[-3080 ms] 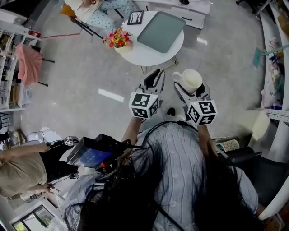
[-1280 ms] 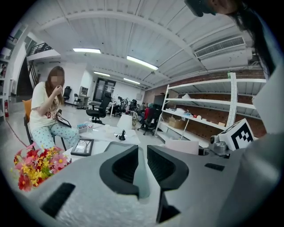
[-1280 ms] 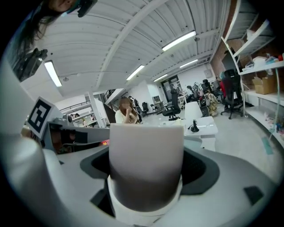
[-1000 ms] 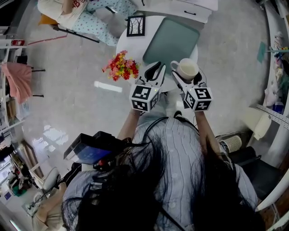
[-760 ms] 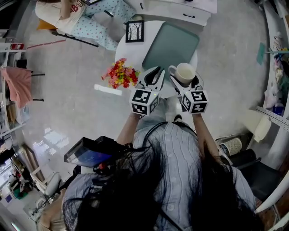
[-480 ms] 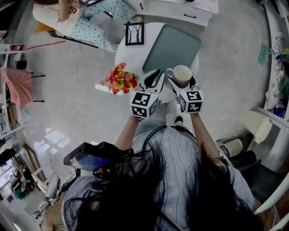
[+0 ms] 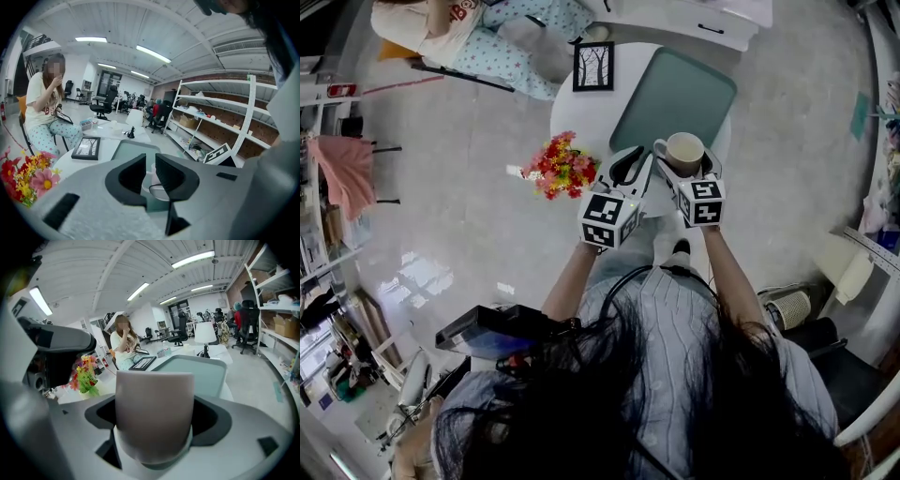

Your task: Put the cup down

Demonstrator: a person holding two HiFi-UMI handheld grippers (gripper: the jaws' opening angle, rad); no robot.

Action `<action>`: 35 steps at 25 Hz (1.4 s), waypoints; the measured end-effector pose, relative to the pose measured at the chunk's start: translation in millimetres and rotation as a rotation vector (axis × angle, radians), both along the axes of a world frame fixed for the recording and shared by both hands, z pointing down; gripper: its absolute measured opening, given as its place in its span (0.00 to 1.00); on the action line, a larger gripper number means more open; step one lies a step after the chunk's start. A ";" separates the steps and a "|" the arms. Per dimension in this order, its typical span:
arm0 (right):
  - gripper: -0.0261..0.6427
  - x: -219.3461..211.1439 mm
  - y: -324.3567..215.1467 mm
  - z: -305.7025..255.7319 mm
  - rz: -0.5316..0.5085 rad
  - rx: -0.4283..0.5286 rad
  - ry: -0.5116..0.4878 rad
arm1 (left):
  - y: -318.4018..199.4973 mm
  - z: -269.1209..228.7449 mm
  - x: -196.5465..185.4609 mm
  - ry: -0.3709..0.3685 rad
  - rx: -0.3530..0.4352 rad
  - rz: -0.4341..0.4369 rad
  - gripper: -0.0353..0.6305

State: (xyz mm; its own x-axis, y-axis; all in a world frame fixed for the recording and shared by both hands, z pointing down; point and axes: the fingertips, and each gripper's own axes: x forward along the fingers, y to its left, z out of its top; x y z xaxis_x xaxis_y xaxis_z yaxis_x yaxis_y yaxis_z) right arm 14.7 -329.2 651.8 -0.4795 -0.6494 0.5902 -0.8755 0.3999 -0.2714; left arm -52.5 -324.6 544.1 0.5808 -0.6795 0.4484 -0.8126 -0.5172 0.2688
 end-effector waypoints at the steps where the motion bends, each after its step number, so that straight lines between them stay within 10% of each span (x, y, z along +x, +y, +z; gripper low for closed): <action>1: 0.66 -0.7 -1.8 3.0 -0.001 -0.004 0.004 | -0.8 1.7 -1.4 -0.001 -0.003 0.001 0.16; 35: 0.66 -4.3 7.9 31.5 -0.047 0.052 0.191 | 12.7 8.4 -5.8 -0.009 -0.020 0.017 0.16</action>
State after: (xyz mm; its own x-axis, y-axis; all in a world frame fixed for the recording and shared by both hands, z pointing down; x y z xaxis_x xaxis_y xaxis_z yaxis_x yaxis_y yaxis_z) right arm 10.4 -321.3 683.3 -0.3928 -0.6608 0.6396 -0.8890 0.4508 -0.0802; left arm -58.4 -311.8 552.5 0.5881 -0.6604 0.4670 -0.8061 -0.5258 0.2716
